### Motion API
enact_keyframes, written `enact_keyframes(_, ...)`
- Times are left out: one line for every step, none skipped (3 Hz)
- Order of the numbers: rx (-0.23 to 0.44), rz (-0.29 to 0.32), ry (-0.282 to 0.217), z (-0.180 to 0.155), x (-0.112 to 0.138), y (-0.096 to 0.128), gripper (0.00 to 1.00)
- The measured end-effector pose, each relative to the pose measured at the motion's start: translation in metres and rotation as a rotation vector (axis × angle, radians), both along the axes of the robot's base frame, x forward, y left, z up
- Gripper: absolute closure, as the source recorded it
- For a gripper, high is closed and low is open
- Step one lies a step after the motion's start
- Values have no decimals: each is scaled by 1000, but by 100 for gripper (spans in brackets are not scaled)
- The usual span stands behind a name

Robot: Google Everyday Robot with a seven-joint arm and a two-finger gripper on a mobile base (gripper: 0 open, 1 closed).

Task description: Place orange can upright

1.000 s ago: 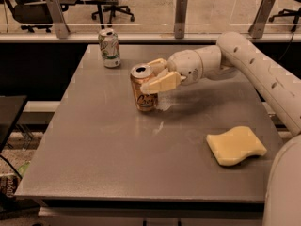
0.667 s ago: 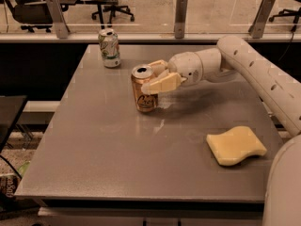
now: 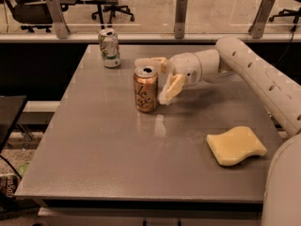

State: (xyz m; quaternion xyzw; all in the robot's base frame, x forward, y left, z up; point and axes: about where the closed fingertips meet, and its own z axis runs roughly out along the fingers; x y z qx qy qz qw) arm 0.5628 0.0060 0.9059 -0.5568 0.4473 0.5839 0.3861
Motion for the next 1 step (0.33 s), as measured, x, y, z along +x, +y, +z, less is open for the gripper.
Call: enact_keyframes(0,0,0,0,0,0,0)
